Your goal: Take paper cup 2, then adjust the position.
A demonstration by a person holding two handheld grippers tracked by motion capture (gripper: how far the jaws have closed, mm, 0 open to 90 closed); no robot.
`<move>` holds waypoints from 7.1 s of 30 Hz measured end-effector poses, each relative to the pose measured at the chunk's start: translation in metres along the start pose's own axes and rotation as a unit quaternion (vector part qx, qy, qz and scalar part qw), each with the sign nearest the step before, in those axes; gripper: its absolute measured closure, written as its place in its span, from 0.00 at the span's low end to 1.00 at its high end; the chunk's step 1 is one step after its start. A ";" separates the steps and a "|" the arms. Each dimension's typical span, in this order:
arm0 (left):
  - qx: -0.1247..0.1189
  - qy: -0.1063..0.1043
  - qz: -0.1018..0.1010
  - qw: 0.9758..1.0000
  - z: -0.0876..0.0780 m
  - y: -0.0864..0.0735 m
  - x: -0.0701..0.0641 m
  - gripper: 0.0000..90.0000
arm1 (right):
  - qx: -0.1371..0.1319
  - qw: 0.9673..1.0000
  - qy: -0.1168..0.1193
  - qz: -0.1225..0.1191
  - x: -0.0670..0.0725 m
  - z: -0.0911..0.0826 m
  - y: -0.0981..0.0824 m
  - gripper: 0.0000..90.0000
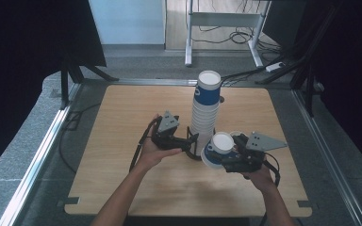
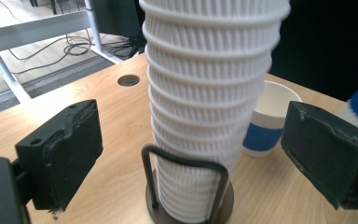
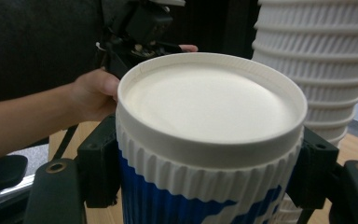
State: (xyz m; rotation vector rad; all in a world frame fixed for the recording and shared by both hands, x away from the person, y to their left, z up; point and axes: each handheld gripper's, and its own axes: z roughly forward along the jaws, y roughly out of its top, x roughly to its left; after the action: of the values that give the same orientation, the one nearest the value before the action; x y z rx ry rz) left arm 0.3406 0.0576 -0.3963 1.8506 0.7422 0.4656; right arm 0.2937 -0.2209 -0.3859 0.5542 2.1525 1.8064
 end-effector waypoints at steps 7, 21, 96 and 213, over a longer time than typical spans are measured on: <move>0.000 0.006 0.015 1.000 -0.017 -0.018 -0.010 0.08 | 0.003 1.000 0.004 0.013 0.006 0.008 -0.018 0.30; -0.007 0.008 0.004 1.000 -0.054 -0.055 -0.022 0.10 | 0.025 1.000 0.001 0.018 0.014 0.026 -0.042 0.30; 0.039 -0.051 0.038 0.997 -0.027 -0.094 -0.067 0.06 | 0.037 0.998 0.030 0.030 0.040 0.068 -0.058 0.29; 0.130 0.115 0.311 0.934 -0.008 -0.115 -0.099 0.10 | 0.159 0.982 0.082 0.058 0.023 0.057 -0.076 0.31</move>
State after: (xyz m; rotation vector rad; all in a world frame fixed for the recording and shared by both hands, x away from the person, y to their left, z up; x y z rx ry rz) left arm 0.2310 0.0261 -0.4968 2.3022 0.3579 1.0466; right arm 0.2896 -0.1714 -0.4696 0.6321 2.5972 1.6208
